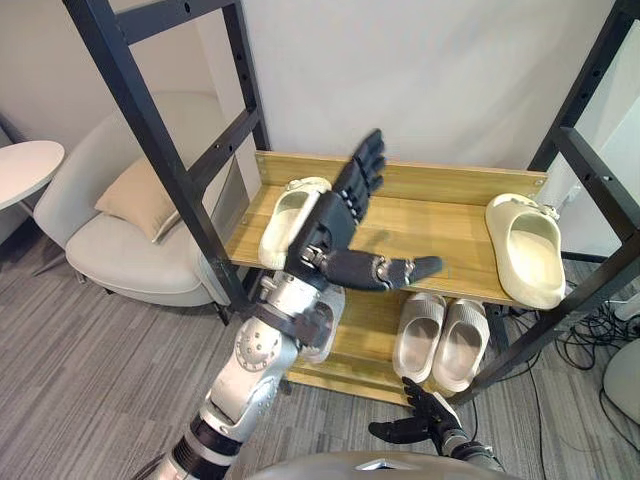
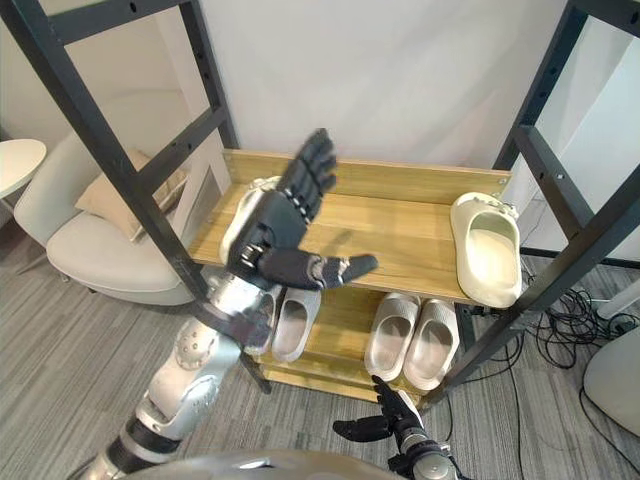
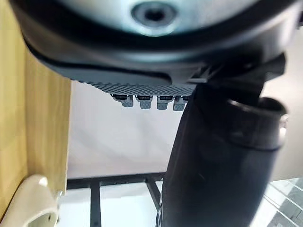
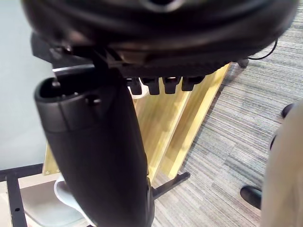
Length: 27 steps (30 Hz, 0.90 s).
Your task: Organize the slippers on the shoe rack
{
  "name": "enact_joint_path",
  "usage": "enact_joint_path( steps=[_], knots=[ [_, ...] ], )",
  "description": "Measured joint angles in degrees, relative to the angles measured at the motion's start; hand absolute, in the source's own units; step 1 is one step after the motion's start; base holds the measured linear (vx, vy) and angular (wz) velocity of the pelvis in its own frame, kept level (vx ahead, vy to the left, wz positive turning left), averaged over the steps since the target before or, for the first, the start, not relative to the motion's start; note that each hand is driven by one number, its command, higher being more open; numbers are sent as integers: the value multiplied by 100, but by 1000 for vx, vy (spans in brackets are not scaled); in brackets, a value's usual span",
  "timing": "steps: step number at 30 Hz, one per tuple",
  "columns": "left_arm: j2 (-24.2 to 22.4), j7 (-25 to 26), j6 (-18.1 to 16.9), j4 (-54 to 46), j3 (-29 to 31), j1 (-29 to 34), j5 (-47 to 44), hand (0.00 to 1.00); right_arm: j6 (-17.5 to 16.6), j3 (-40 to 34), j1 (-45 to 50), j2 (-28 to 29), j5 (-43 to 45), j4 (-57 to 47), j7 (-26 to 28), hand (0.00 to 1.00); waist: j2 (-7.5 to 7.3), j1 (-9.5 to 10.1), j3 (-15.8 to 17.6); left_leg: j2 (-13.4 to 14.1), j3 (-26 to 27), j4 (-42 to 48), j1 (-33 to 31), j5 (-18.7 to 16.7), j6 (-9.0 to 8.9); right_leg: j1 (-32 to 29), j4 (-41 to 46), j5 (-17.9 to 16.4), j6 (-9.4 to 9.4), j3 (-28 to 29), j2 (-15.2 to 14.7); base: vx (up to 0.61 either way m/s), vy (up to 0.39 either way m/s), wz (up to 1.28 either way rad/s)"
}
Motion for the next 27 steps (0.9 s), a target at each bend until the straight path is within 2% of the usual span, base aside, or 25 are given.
enact_joint_path(
  steps=[6,12,21,27],
  knots=[
    [305,295,-99,424,677,-341,463,100,-1,-7,-4,28,-4,-1,3,100,-43,-11,15,4,5,-1,-64,-1,-1,-76,-5,0,0,7,7,0,0,0],
    [1039,609,-82,1120,1266,-781,1301,100,-1,-11,4,34,-7,-1,17,100,-107,-34,54,5,12,-3,-87,-11,-14,-85,-43,1,0,18,17,0,0,0],
    [1547,658,-31,1340,1490,-1186,2845,100,-2,-23,6,35,-8,-23,58,100,-134,-74,54,2,7,-3,-112,-17,-16,-116,-61,1,0,27,21,0,0,0],
    [1826,665,-20,1556,1499,-1336,3496,100,-3,-25,13,35,-8,-59,79,100,-137,-147,52,4,18,-3,-114,-19,-17,-144,-49,1,0,50,21,0,3,-1]
  ],
)
